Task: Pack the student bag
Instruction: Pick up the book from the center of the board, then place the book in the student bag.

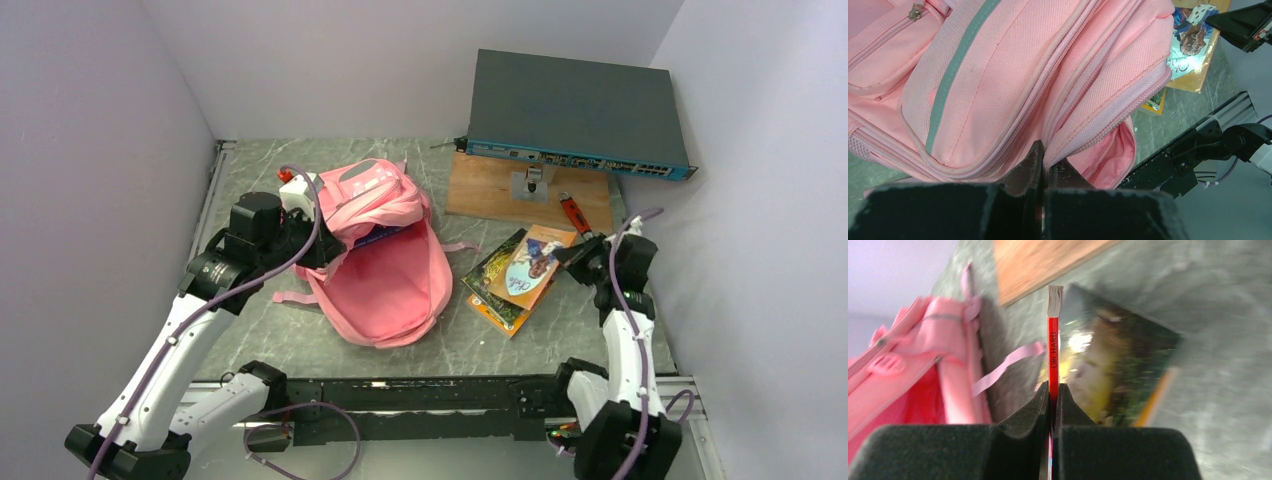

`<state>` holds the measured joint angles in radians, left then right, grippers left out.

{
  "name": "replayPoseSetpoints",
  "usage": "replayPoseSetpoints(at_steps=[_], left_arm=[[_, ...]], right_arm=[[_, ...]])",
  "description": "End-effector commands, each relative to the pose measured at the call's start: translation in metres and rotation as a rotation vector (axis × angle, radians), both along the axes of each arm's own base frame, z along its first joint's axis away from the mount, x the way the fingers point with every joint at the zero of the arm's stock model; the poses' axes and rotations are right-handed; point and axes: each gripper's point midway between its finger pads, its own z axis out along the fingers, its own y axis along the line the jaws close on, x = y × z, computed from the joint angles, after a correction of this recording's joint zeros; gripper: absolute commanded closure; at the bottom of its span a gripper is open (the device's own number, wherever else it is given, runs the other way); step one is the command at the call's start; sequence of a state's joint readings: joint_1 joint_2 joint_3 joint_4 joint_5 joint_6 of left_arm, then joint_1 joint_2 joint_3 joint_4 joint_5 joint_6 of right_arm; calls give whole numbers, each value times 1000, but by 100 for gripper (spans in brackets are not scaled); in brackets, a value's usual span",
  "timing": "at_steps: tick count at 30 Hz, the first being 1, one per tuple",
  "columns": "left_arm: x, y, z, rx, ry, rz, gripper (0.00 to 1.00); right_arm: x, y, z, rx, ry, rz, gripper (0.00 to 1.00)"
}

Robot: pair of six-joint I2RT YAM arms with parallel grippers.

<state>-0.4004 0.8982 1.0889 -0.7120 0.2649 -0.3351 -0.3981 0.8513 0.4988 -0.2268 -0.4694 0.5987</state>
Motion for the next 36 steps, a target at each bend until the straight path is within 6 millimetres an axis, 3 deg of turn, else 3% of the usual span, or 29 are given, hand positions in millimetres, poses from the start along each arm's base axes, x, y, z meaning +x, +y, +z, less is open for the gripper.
replayPoseSetpoints(at_steps=[1, 5, 11, 15, 19, 25, 29, 36], left_arm=[[4, -11, 71, -141, -200, -32, 100], [4, -14, 67, -151, -185, -37, 100], [3, -16, 60, -161, -157, -41, 100], [1, -17, 60, -174, -153, -42, 100], [-1, -18, 64, -185, -154, -45, 100], [-4, -24, 63, -222, -129, -70, 100], [-6, -25, 61, -228, -110, -70, 100], [-15, -33, 61, -291, -85, -105, 100]], right_arm=[[11, 54, 56, 21, -89, 144, 100], [10, 114, 91, 44, -90, 270, 100], [4, 179, 151, 124, -194, 436, 100], [-1, 225, 163, 313, -155, 540, 100], [-16, 274, 164, 565, -90, 607, 100], [-17, 321, 139, 697, 41, 589, 100], [-7, 328, 116, 687, 62, 506, 100], [39, 332, 80, 709, 46, 294, 100]])
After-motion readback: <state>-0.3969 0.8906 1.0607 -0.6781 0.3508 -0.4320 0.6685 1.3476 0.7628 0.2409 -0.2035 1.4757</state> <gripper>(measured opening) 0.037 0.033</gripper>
